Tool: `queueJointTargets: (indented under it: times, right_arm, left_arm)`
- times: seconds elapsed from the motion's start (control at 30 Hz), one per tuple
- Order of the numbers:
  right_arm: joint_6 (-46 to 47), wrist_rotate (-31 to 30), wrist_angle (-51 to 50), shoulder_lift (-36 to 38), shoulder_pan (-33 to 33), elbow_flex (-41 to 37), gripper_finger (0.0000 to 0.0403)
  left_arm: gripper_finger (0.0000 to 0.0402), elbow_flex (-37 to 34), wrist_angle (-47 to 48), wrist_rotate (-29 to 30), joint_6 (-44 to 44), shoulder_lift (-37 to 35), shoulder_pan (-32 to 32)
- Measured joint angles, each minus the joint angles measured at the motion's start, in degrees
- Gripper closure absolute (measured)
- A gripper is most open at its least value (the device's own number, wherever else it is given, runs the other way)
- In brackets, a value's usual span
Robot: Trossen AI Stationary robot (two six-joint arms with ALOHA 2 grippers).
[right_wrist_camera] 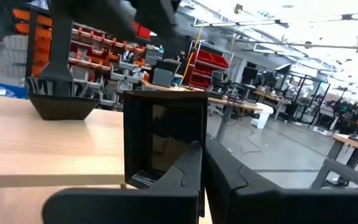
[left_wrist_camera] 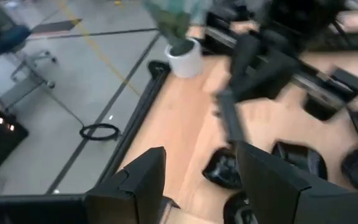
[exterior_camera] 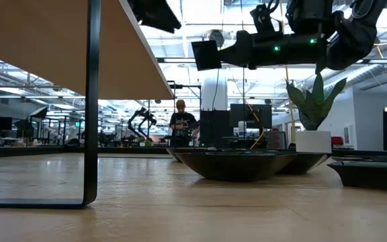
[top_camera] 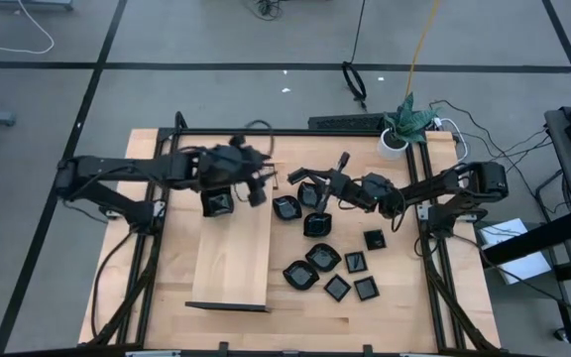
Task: Pick & Place Mini shaped plates
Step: Put the square plate on the shelf
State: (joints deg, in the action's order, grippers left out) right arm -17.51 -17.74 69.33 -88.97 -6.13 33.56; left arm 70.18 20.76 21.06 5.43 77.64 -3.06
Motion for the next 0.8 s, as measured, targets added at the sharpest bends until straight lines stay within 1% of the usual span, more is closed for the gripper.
queueJointTargets:
  times: [0.1, 0.23, 0.3, 0.43, 0.6, 0.67, 0.8]
  right_arm:
    - [-0.2, 0.0, 0.8, 0.0, 0.0, 0.0, 0.0403]
    - [-0.4, 0.0, 0.7, 0.0, -0.2, 0.0, 0.0403]
    - [-0.4, 0.0, 0.7, 0.0, -0.2, 0.0, 0.0403]
    - [-1.0, 0.0, 0.2, 0.0, -0.2, 0.0, 0.0403]
    - [-1.0, 0.1, -0.1, 0.0, -0.1, 0.0, 0.0403]
    - [-0.8, 0.1, 0.2, 0.0, -0.1, 0.0, 0.0403]
    - [-0.7, 0.1, 0.2, 0.0, -0.1, 0.0, 0.0403]
  left_arm:
    - [0.0199, 3.4, -0.4, 0.1, 2.0, 3.6, 1.8]
    - [0.0199, 6.6, 0.9, 5.2, 1.1, 7.2, 3.0]
    - [0.0199, 7.6, 1.3, 6.5, 1.0, 8.9, 3.2]
    - [0.0199, 8.7, 1.8, 6.0, 1.3, 11.4, 3.2]
    - [0.0199, 8.9, 0.7, 6.0, 0.4, 12.1, 3.1]
    - [0.0199, 8.7, 1.6, 5.9, 0.4, 12.4, 3.1]
    - [0.0199, 8.8, 0.5, 4.4, 0.3, 13.4, 3.1]
